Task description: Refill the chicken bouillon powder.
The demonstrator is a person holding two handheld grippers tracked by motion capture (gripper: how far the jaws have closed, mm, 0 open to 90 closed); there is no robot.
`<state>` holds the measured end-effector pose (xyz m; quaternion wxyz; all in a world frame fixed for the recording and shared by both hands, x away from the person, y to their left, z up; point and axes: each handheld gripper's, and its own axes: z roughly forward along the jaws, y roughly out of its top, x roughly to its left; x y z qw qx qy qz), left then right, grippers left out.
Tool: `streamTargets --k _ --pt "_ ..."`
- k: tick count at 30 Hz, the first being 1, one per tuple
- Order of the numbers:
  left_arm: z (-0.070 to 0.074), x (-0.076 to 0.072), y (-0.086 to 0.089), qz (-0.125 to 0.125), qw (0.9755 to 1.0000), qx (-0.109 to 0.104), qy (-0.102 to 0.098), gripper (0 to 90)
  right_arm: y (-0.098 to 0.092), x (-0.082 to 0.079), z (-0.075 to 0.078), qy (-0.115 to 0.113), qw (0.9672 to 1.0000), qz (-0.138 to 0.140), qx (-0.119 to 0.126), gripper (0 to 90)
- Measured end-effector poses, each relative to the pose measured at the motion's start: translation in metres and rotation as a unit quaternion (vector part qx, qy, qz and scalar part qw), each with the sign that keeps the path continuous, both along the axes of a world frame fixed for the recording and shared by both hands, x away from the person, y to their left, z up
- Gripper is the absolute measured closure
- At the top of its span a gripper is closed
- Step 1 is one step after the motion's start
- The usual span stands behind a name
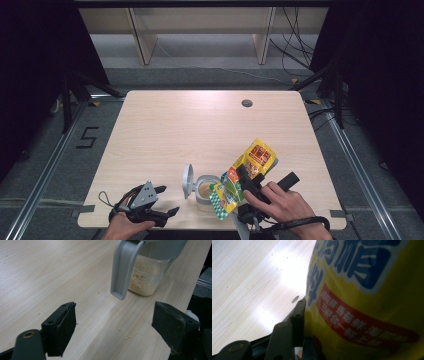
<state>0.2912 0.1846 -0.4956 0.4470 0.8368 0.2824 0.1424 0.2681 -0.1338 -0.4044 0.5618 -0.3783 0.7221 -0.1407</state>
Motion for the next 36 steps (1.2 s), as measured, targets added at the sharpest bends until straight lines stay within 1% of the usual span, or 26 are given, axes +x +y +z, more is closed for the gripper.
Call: streamTargets --k 1,2,3,4,5,6,8,9,10,11,13,14,15,16,17,23,24,26,28,29,31,32,36 --pt "0.0002 0.0007 0.0009 -0.001 1.0 0.008 -0.003 18.6 -0.0004 -0.0001 -0.0005 0.004 1.0 -0.002 0.003 54.2" --pt "0.0006 0.0005 0.0011 0.0 0.9999 0.011 -0.004 18.6 -0.0005 0.0 -0.0006 0.003 1.0 -0.002 0.004 54.2" --pt "0.0002 0.0001 0.0002 0.001 1.0 0.003 -0.002 18.6 -0.0005 -0.0001 -0.0006 0.004 1.0 -0.003 0.003 54.2" --pt "0.0002 0.0001 0.0002 0.001 1.0 0.003 -0.002 18.6 -0.0012 -0.0006 -0.0008 0.003 0.9999 -0.006 0.007 54.2" --pt "0.0004 0.0006 0.0009 -0.001 1.0 0.009 -0.002 18.6 -0.0013 -0.0003 -0.001 0.001 0.9999 -0.005 0.009 54.2" --pt "0.0003 0.0007 0.0009 -0.001 1.0 0.008 -0.003 18.6 -0.0014 -0.0006 -0.0009 0.003 0.9999 -0.009 0.007 54.2" --pt "0.0003 0.0007 0.001 0.0 1.0 0.007 -0.003 18.6 -0.0014 -0.0003 -0.0003 -0.001 1.0 -0.006 0.005 54.2" --pt "0.0011 0.0005 0.0014 -0.001 0.9999 0.011 -0.001 18.6 -0.0015 -0.0005 -0.0003 0.002 1.0 -0.009 0.003 54.2" --pt "0.0013 0.0006 0.0015 -0.002 0.9999 0.012 0.001 18.6 -0.0016 -0.0003 -0.001 0.0 1.0 -0.007 0.006 54.2" --pt "0.0011 -0.0001 0.0007 -0.001 1.0 0.004 0.004 18.6 -0.0016 -0.0002 -0.0015 0.001 0.9999 -0.006 0.009 54.2" --pt "0.0012 -0.0001 0.0008 0.0 1.0 0.004 0.003 18.6 -0.0014 -0.0001 -0.0015 0.002 0.9999 -0.005 0.008 54.2" --pt "0.0008 -0.0004 0.0005 0.002 1.0 0.002 0.001 18.6 -0.0005 0.0004 -0.0011 0.002 1.0 0.0 0.004 54.2" --pt "0.0009 -0.0003 0.0005 0.002 1.0 0.002 0.0 18.6 -0.0015 -0.0003 -0.0014 0.003 0.9999 -0.006 0.01 54.2" --pt "0.0011 0.0 0.0007 0.0 1.0 0.003 0.002 18.6 -0.0016 -0.0002 -0.0012 0.003 0.9999 -0.006 0.01 54.2" --pt "0.001 -0.0002 0.0006 0.001 1.0 0.003 0.001 18.6 -0.0012 -0.0004 -0.0002 0.0 1.0 -0.007 0.001 54.2" --pt "0.0016 0.0002 0.0012 0.0 1.0 0.005 -0.006 18.6 -0.0014 -0.0002 -0.0003 0.003 1.0 -0.008 0.003 54.2" --pt "0.0016 0.0001 0.0012 0.0 1.0 0.005 -0.005 18.6 -0.0017 0.0 -0.0009 0.003 1.0 -0.006 0.007 54.2" --pt "0.0019 0.0 0.0013 0.001 1.0 0.007 -0.001 18.6 -0.0014 -0.0002 -0.0003 0.003 1.0 -0.008 0.002 54.2" --pt "0.0017 0.0002 0.0013 -0.001 1.0 0.005 -0.005 18.6 -0.0016 -0.0002 -0.0002 0.001 1.0 -0.008 0.002 54.2" --pt "0.0016 0.0001 0.0012 -0.001 1.0 0.004 -0.005 18.6 -0.0027 -0.0014 -0.0017 -0.002 0.9998 -0.014 0.016 54.2" --pt "0.0011 -0.0002 0.0008 0.003 1.0 0.003 -0.002 18.6 -0.0028 -0.0011 -0.0012 -0.004 0.9998 -0.01 0.015 54.2" --pt "0.0011 -0.0002 0.0008 0.002 1.0 0.003 -0.002 18.6 -0.003 -0.0015 -0.0017 0.002 0.9997 -0.017 0.018 54.2" --pt "0.0012 -0.0002 0.0009 0.002 1.0 0.003 -0.002 18.6 -0.0027 -0.0014 -0.002 0.004 0.9997 -0.017 0.018 54.2"
